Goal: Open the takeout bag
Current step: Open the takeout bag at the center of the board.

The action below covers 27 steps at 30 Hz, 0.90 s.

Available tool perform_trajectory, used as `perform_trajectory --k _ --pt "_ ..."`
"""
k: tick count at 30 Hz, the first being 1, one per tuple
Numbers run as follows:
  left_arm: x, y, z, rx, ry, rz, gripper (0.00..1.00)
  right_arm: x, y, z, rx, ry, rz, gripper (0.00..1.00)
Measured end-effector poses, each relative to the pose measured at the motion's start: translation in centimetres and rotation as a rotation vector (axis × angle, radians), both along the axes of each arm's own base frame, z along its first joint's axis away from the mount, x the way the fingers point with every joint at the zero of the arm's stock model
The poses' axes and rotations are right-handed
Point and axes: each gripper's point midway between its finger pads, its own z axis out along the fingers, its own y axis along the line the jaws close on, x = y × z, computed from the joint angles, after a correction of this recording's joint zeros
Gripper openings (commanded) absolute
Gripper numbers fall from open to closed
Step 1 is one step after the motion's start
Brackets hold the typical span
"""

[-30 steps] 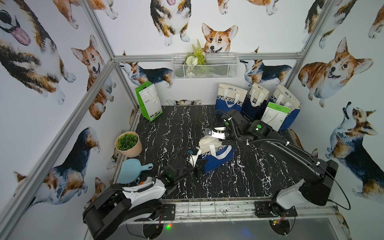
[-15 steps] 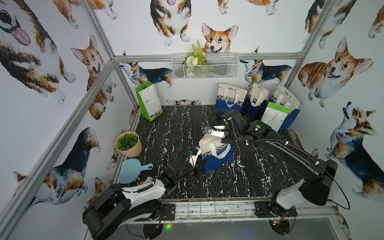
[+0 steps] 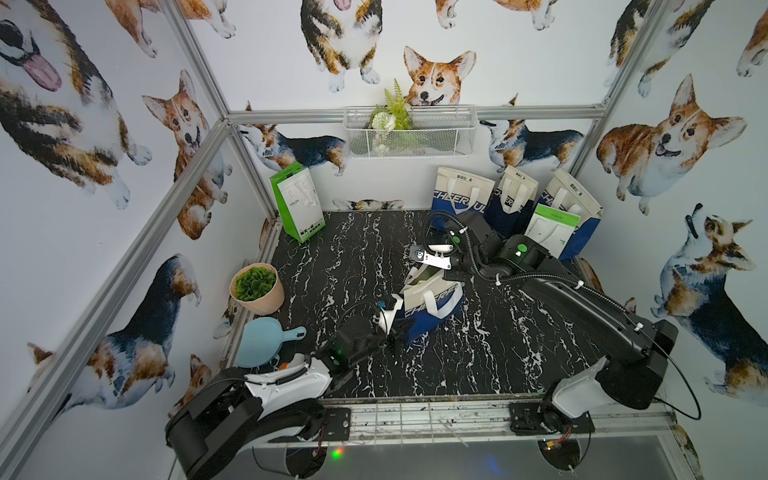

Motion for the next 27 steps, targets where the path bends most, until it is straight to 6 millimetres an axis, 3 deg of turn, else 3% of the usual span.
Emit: perform_trajectory --k 11,16,21,27 --pt "0.0 0.0 0.0 0.002 0.001 0.0 0.0 0.4 -0.1 2.1 -0.031 -0.021 0.011 0.0" --pt "0.0 0.0 -0.2 0.005 0.004 0.003 0.0 0.0 -0.4 1.5 -0.046 -0.004 0.013 0.0" --pt "0.1 0.1 -0.2 0.006 0.004 0.006 0.0 0.2 -0.1 0.2 -0.044 0.01 0.005 0.24" --pt "0.1 0.1 -0.2 0.006 0.004 0.007 0.0 1.3 0.0 -0.1 -0.025 -0.018 -0.022 0.29"
